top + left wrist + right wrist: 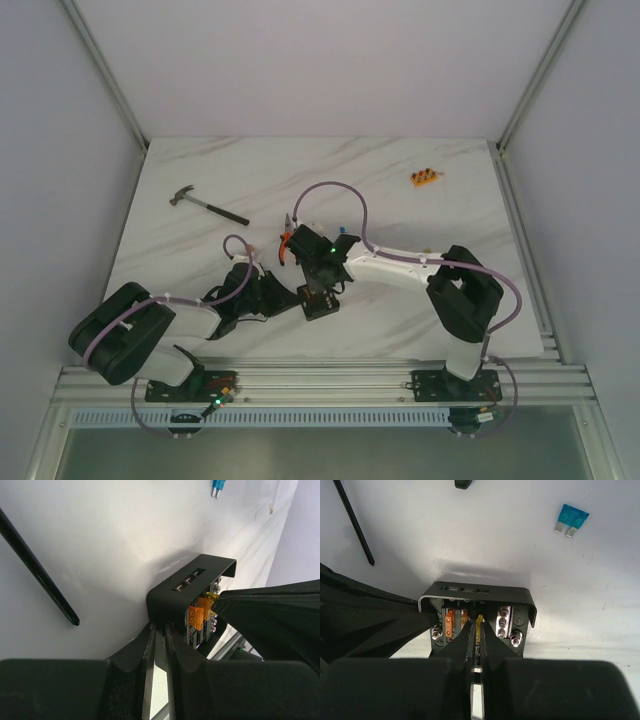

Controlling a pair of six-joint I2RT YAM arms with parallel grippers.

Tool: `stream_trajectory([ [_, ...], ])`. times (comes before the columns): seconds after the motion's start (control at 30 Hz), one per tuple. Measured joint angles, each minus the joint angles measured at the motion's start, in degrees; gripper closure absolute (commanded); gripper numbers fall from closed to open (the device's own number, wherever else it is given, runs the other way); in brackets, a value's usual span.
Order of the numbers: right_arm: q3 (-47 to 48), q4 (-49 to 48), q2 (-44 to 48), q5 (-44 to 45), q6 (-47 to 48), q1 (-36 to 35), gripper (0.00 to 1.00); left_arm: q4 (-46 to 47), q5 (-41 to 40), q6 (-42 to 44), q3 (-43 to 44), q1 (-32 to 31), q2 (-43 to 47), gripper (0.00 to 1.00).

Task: Snap on the fuse box
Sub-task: Install the fuse at the fuse box base.

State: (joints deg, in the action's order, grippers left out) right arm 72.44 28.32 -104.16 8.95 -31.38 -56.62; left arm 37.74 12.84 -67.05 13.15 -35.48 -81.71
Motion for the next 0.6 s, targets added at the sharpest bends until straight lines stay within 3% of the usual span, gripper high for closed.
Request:
stream_trajectory([
  [0.6, 2.5, 2.6, -2.3, 0.4, -0.8, 0.4, 1.00, 0.1, 0.0, -0.2, 0.0, 0.0, -0.3, 0.79],
])
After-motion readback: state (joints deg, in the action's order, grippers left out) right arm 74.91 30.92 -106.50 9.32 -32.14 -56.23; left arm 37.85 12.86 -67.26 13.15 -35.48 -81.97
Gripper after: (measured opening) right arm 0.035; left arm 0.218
